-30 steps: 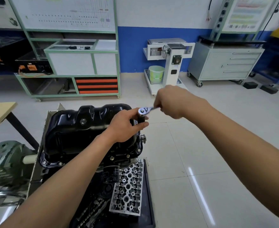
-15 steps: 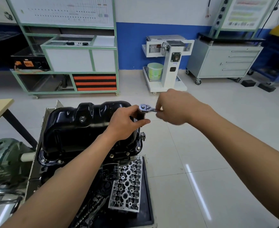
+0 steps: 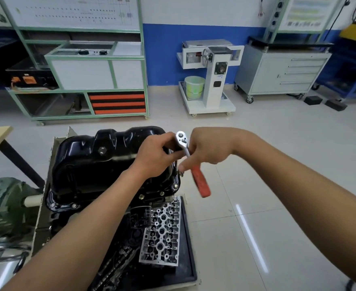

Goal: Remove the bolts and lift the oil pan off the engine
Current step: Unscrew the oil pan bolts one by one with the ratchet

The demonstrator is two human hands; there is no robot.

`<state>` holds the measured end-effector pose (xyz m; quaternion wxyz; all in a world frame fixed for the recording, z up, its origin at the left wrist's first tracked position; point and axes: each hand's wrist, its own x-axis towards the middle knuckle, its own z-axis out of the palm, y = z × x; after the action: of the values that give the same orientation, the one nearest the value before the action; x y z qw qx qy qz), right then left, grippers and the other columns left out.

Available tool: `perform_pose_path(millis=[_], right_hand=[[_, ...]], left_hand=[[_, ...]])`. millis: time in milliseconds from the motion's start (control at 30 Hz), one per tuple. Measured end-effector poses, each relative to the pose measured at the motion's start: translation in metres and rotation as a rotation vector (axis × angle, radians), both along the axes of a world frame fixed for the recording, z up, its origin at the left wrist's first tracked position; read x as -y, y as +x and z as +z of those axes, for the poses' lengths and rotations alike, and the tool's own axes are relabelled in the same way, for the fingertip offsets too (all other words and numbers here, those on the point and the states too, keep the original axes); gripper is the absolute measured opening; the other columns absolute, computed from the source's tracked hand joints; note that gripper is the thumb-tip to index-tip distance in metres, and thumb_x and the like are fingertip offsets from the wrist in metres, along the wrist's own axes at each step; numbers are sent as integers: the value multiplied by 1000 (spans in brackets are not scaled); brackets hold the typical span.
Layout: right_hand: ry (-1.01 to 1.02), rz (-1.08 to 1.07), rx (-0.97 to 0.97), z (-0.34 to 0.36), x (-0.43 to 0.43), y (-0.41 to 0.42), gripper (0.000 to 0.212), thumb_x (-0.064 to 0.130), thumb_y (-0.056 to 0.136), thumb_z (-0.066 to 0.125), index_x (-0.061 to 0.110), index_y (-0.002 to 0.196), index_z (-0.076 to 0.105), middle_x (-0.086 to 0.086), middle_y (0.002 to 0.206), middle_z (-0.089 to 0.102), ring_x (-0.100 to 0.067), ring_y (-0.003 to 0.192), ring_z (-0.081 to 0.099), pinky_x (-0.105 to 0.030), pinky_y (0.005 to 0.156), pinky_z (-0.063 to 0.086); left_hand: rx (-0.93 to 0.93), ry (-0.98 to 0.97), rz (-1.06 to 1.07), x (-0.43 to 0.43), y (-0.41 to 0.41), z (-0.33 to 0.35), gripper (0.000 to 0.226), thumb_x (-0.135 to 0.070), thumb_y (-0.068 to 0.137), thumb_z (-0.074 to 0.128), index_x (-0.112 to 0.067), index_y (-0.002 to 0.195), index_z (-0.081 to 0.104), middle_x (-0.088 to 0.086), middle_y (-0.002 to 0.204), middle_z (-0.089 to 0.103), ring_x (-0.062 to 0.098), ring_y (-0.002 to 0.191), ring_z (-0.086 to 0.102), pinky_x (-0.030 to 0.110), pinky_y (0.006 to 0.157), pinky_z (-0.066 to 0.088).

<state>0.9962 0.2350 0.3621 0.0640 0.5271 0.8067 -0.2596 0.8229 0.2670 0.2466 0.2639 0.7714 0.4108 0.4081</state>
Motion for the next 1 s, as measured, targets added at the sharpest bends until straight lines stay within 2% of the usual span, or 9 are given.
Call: perform_pose_path(millis=[200,300,367,467,533,633,733,867,1000], right_hand=[[145,12,318,16,-7,0,34,36,83,78,9,69,64,3,45,59,-10,44,55,-26,56,39],[478,10,439,13,-12,-5,27,11,83,73,14,68,51,-2,63,48,-20,55,50,-28,53,37],[679,31,458,9,-16,-8,14,3,86,62,17,83,59,-3,75,46,-23,62,47,-31,55,34],[716,80,330,-1,-32,-7,46,-3,88,51,26,118,70,-6,117,64,-32,104,59,-36,70,45],[685,168,220,-8,-38,-3,59,-9,85,48,28,128,66,0,146,54,-27,130,48,-41,87,50],[637,204,63,-17,-35,3,66,-12,86,46,25,140,57,5,159,38,-20,141,37,-45,99,46],[660,170,50,-22,-25,11,47,5,96,51,21,140,57,0,151,47,-26,134,43,-44,94,48],[669,-29,200,-10,-6,16,22,34,95,55,21,102,72,-6,95,65,-30,89,60,-35,64,46],[445,-115,89,-7,17,2,43,50,86,65,18,59,52,0,62,48,-23,62,53,-29,49,32]], left_hand=[[-76,-5,-45,-3,-4,1,24,-43,83,72,-26,99,71,-17,87,73,4,82,67,40,86,56],[-77,-22,-54,-2,-6,3,21,-38,84,73,-30,103,71,-22,93,74,3,89,69,37,90,56],[-59,-49,-55,-3,-8,3,27,-34,84,74,-23,109,74,-18,98,76,6,94,71,40,93,56],[-41,-65,-72,-3,-8,4,18,-28,86,78,-29,103,72,-14,98,76,11,96,72,44,96,55],[-44,-47,-83,-1,-8,7,13,-30,84,79,-36,92,69,-15,96,75,12,93,71,43,95,54],[-56,-44,-71,-1,-9,7,19,-26,85,82,-38,87,67,-14,90,74,13,90,70,41,91,55],[-38,-34,-39,0,-6,5,16,-24,84,83,-31,86,68,-14,83,73,13,83,69,38,85,55],[-35,-12,-10,0,-2,3,15,-25,84,83,-28,88,70,-15,82,73,5,79,68,33,82,55],[-61,21,-15,-1,-3,1,15,-22,83,84,-15,91,74,-9,82,75,12,75,68,37,75,55]])
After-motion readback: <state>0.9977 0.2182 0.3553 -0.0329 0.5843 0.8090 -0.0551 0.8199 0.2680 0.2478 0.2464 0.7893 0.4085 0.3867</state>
